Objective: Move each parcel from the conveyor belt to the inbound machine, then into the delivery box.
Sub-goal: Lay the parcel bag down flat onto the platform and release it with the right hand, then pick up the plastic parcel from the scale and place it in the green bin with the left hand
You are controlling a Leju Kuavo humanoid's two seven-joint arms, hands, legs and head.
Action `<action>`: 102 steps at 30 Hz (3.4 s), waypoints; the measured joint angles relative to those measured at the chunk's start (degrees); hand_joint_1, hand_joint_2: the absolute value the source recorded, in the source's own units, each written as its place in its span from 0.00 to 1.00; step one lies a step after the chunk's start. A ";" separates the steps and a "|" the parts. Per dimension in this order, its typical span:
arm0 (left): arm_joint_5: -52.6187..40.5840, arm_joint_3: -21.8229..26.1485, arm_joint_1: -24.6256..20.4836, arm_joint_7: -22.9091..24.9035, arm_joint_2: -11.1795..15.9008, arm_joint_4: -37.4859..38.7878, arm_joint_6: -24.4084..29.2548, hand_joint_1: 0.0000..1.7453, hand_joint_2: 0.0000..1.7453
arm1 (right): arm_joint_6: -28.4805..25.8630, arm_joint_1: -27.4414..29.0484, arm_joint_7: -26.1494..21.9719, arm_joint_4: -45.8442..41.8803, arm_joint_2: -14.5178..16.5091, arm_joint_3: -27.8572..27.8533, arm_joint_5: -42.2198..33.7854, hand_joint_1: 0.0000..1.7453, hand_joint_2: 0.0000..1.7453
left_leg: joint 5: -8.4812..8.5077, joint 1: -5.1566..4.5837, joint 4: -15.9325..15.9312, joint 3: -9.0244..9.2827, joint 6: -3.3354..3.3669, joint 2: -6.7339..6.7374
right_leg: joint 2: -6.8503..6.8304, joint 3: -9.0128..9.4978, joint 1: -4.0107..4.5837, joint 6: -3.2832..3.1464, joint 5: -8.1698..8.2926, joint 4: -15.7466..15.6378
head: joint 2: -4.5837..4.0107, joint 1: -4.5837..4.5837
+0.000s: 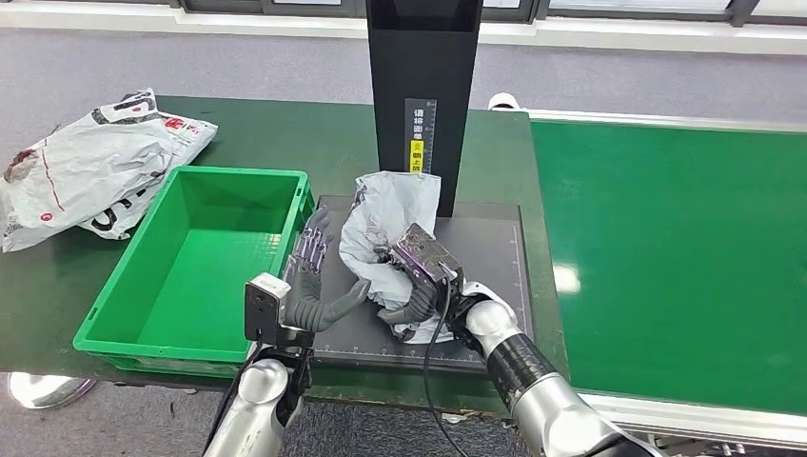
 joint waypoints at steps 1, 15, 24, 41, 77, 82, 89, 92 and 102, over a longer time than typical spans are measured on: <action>-0.03 -0.02 0.00 0.01 0.01 0.01 0.00 0.00 1.00 | -0.15 0.16 -0.27 0.00 -0.10 0.12 -0.12 0.00 0.00 | 0.00 0.00 0.00 0.00 0.00 0.00 | 0.00 0.00 0.00 0.00 0.00 0.00 | 0.00 0.00; -1.99 0.21 0.90 -0.04 0.61 -0.91 0.25 0.00 1.00 | -6.59 10.76 -4.12 -31.30 -5.69 -2.40 -3.89 0.00 1.00 | -0.03 -0.01 0.00 -0.02 0.00 -0.01 | -0.01 -0.04 0.00 0.00 -0.01 -0.02 | 0.00 0.01; -3.21 0.47 0.66 0.25 0.62 -1.25 0.51 0.00 1.00 | -15.54 19.00 -6.76 -57.38 -6.96 -4.93 -2.95 0.00 1.00 | -0.08 -0.01 0.00 -0.01 -0.03 0.07 | 0.06 -0.08 0.00 -0.03 -0.02 -0.02 | 0.00 0.02; -62.84 -4.88 -8.65 27.00 0.22 11.72 11.34 0.00 1.00 | -25.45 25.15 -8.60 -62.14 -3.75 -5.11 -7.02 0.00 1.00 | -0.05 -0.01 0.00 -0.01 -0.04 0.06 | 0.08 -0.06 -0.01 -0.01 0.01 -0.02 | 0.00 0.01; -80.87 -13.95 -28.43 34.82 -0.55 35.85 -0.55 1.00 1.00 | -23.37 29.95 -7.35 -61.00 0.12 -12.57 -3.99 0.00 1.00 | 0.07 -0.01 -0.02 0.00 -0.07 0.01 | 0.03 0.00 0.00 -0.09 0.10 0.00 | 0.00 0.02; -79.41 -12.95 -25.89 34.75 0.01 26.17 4.44 1.00 1.00 | -24.93 32.41 -6.69 -63.95 0.12 -13.35 -3.37 0.00 1.00 | 0.05 -0.01 -0.02 -0.05 -0.08 0.01 | 0.03 -0.06 0.00 -0.09 0.09 -0.01 | 0.00 0.02; -76.70 -11.02 -21.31 34.79 2.19 7.64 10.00 1.00 1.00 | -26.97 35.13 -6.58 -67.13 0.12 -14.60 -2.82 0.00 1.00 | 0.04 -0.01 -0.04 -0.08 -0.09 0.03 | 0.04 -0.10 0.02 -0.12 0.05 0.00 | 0.00 0.02; -77.40 -10.09 -19.79 35.84 3.93 0.31 11.52 1.00 1.00 | -27.88 36.27 -6.64 -67.80 0.09 -15.01 -2.75 0.00 1.00 | 0.04 0.00 -0.05 -0.08 -0.09 0.05 | 0.05 -0.11 0.04 -0.13 0.04 0.00 | 0.00 0.02; -80.41 -6.41 -17.63 40.30 8.17 -10.30 11.32 1.00 1.00 | -28.60 37.40 -6.66 -68.27 0.03 -15.67 -2.75 0.00 1.00 | 0.04 0.01 -0.06 -0.07 -0.10 0.08 | 0.09 -0.10 0.02 -0.14 0.04 0.01 | 0.00 0.02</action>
